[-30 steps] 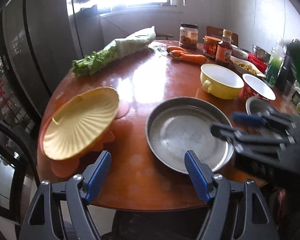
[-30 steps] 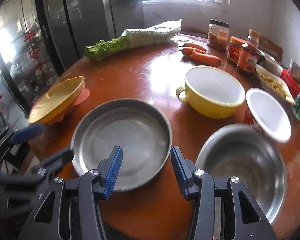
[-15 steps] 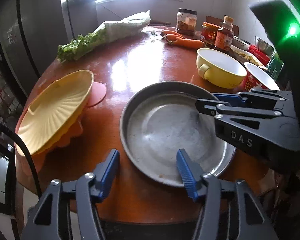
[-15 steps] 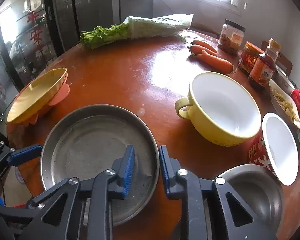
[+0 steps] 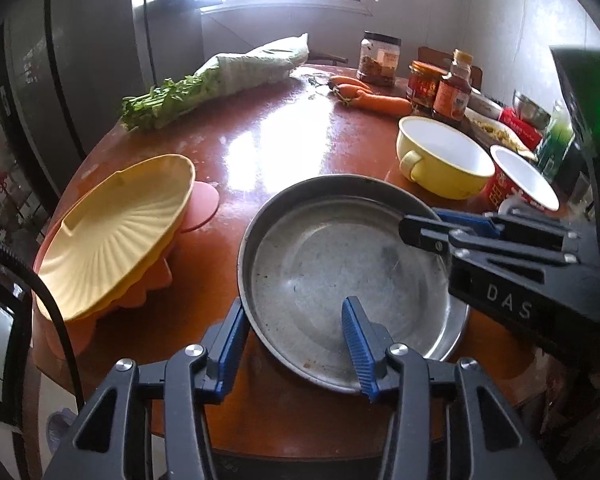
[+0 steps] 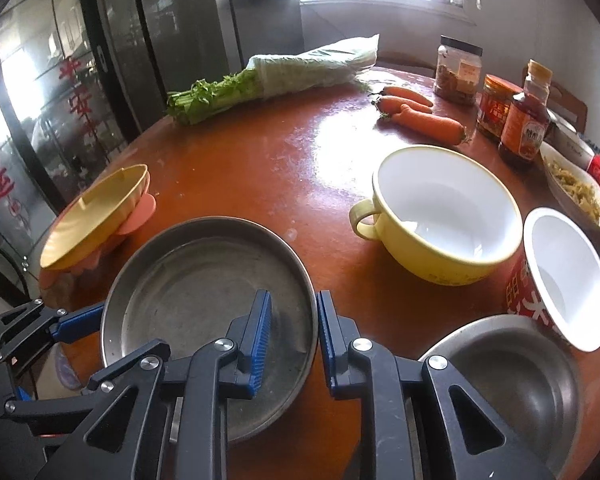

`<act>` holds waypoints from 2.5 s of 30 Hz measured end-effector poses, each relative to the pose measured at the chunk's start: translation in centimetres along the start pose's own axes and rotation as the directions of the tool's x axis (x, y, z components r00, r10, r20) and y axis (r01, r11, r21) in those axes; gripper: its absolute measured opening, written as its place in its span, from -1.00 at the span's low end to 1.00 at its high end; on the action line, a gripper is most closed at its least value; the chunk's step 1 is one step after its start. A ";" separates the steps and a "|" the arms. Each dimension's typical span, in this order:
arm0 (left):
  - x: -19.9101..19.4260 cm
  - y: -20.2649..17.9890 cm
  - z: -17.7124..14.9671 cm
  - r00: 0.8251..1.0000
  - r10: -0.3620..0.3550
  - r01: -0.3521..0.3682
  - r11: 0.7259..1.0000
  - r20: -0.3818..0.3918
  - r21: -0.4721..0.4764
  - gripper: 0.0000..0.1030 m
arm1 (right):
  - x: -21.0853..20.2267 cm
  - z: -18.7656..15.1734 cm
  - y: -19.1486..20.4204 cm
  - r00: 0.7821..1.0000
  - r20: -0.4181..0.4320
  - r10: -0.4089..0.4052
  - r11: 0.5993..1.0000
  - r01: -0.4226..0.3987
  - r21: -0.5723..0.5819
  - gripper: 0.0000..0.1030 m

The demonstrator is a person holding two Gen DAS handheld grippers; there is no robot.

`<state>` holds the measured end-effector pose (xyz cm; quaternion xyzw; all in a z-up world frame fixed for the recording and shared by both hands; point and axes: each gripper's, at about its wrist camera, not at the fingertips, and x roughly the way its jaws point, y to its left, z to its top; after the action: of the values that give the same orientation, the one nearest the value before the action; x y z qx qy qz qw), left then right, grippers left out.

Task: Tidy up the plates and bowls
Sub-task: 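Move both grippers to the rim of the shallow steel pan, then grasp the shallow steel pan rim with both grippers and carry it over the plate stack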

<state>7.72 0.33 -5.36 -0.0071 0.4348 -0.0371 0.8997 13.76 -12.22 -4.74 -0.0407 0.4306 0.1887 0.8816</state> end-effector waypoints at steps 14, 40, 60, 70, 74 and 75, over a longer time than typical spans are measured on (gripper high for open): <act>-2.3 0.1 0.4 0.998 -0.007 0.008 1.000 0.061 -0.007 -0.07 | -2.8 0.0 0.6 0.997 0.074 0.014 1.000 -0.014 0.001 -0.54; -7.4 5.8 5.2 0.983 0.051 -0.039 0.997 0.175 -0.072 -0.07 | -5.9 6.4 5.7 0.984 0.174 0.033 0.996 -0.019 -0.084 -0.54; -3.8 18.6 3.8 0.988 0.105 -0.072 0.962 0.114 -0.262 -0.06 | 2.2 10.1 17.1 0.991 0.092 0.097 0.968 -0.073 -0.238 -0.54; -1.4 17.4 3.5 0.992 0.101 -0.084 0.974 0.072 -0.208 -0.06 | 4.8 9.2 16.3 0.996 0.054 0.065 0.973 -0.051 -0.224 -0.54; -1.0 17.0 3.4 0.993 0.098 -0.083 0.978 0.070 -0.193 -0.06 | 5.6 8.5 15.7 0.997 0.034 0.065 0.977 -0.056 -0.207 -0.54; -0.9 16.9 3.5 0.992 0.098 -0.083 0.979 0.073 -0.188 -0.06 | 5.7 8.5 15.5 0.997 0.031 0.065 0.977 -0.057 -0.204 -0.54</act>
<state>10.90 17.17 -3.26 -0.0722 0.3991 0.0448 0.9130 17.52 5.83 -2.46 -0.1137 0.3935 0.2595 0.8746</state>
